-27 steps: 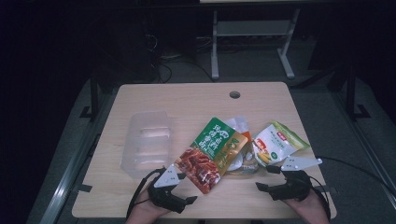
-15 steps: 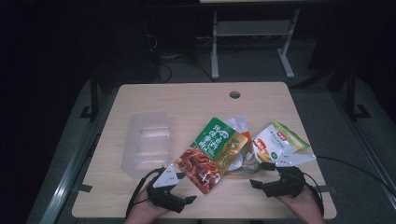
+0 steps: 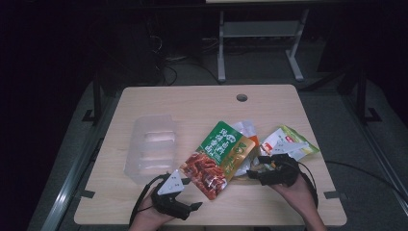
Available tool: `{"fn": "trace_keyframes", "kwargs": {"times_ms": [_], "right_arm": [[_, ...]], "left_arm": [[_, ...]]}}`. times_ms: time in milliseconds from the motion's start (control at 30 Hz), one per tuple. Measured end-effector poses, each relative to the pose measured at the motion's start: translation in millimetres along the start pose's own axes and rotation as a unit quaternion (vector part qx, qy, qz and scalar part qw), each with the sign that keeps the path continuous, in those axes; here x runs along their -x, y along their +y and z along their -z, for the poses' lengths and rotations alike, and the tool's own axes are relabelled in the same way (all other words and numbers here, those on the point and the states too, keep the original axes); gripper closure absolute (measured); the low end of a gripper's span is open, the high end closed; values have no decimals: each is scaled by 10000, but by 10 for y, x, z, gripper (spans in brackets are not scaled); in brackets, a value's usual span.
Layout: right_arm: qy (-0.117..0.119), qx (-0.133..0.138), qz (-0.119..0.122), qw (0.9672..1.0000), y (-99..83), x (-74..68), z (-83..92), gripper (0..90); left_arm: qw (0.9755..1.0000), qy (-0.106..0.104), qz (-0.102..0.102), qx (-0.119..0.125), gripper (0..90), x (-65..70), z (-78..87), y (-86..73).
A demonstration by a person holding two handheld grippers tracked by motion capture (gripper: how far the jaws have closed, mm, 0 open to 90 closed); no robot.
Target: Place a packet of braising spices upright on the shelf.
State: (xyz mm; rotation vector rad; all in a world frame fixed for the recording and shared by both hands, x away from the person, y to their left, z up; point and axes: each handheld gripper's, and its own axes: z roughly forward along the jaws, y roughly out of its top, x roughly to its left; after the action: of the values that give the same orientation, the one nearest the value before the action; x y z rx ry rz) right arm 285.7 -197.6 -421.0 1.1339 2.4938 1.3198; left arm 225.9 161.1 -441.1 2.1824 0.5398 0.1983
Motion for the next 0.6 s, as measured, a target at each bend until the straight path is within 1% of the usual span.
{"fn": "trace_keyframes", "kwargs": {"times_ms": [67,133,167,200,233,333,367,400,433,467,500,533,600], "right_arm": [[33,-26,-87,10000,36,30,-62,256],[21,-121,-171,9998,82,46,-130,257],[13,-138,-132,9998,99,63,-162,269],[20,-163,-184,9997,118,65,-185,278],[-6,-199,-181,9996,142,74,-214,280],[-25,-204,-203,9996,179,84,-250,297],[-10,-194,-266,9995,220,99,-286,307],[-10,-194,-266,9995,220,99,-286,307],[-12,-192,-325,9993,238,101,-304,314],[-52,-217,-338,9992,269,115,-337,331],[-68,-174,-367,9992,303,128,-376,367],[-43,-137,-361,9992,317,136,-393,379],[-71,-166,-372,9991,362,141,-439,422]], "left_arm": [[10000,-14,-6,3,170,3,-2,1],[10000,-26,-37,7,171,4,-6,9],[10000,-26,-37,7,171,4,-6,9],[10000,-24,-44,-2,171,7,-7,15],[10000,-30,-78,2,171,4,-11,25],[10000,-34,-63,6,171,3,-15,25],[10000,-34,-52,-4,171,7,-23,22],[10000,-34,-52,-4,171,7,-23,22],[10000,-40,-50,-10,171,14,-27,22],[10000,-40,-62,-13,171,20,-29,24],[10000,-35,-87,-19,171,28,-32,28],[10000,-40,-87,-21,172,31,-35,28],[10000,-45,-59,-6,172,32,-44,29]]}}
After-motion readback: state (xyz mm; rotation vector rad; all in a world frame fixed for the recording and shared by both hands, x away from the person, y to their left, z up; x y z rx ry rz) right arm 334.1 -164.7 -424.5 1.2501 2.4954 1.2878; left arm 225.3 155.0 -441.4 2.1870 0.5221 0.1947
